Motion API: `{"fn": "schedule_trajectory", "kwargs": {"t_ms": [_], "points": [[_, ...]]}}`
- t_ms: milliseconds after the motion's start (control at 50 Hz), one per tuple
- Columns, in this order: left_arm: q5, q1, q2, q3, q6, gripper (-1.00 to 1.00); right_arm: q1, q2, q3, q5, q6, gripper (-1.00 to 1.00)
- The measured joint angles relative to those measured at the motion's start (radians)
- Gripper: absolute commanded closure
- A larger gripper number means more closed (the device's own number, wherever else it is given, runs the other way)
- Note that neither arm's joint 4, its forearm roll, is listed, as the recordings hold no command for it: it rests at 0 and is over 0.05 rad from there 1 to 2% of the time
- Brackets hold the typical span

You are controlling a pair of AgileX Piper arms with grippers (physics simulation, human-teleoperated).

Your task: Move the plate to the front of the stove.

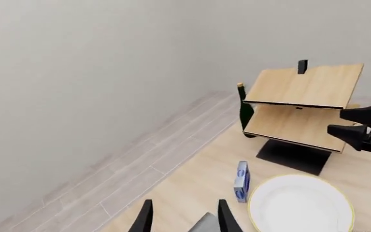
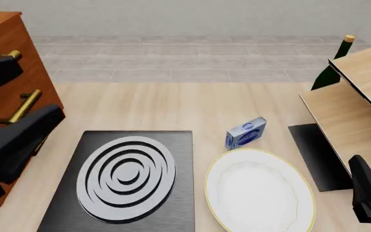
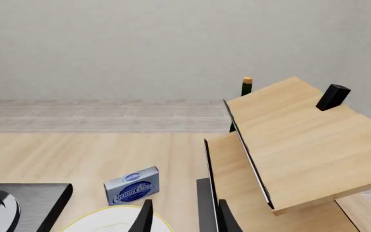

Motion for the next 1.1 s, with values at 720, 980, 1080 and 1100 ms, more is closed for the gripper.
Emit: {"fn": "schedule_trajectory", "kwargs": {"t_ms": [720,980,1080,1100], "points": [[-0.116,-0.196,0.252,-0.104,0.139,-1.00,0.000,0.000,0.000,0.000,0.000,-1.00],[-0.153,-0.250,0.330,-0.125,0.178,-1.00,0.000,0.000,0.000,0.000,0.000,-1.00],[-0.169,-0.272,0.360,-0.133,0.193,-1.00,0.000,0.000,0.000,0.000,0.000,-1.00],[-0.172,-0.276,0.365,-0.134,0.196,-1.00,0.000,0.000,0.000,0.000,0.000,-1.00]]}}
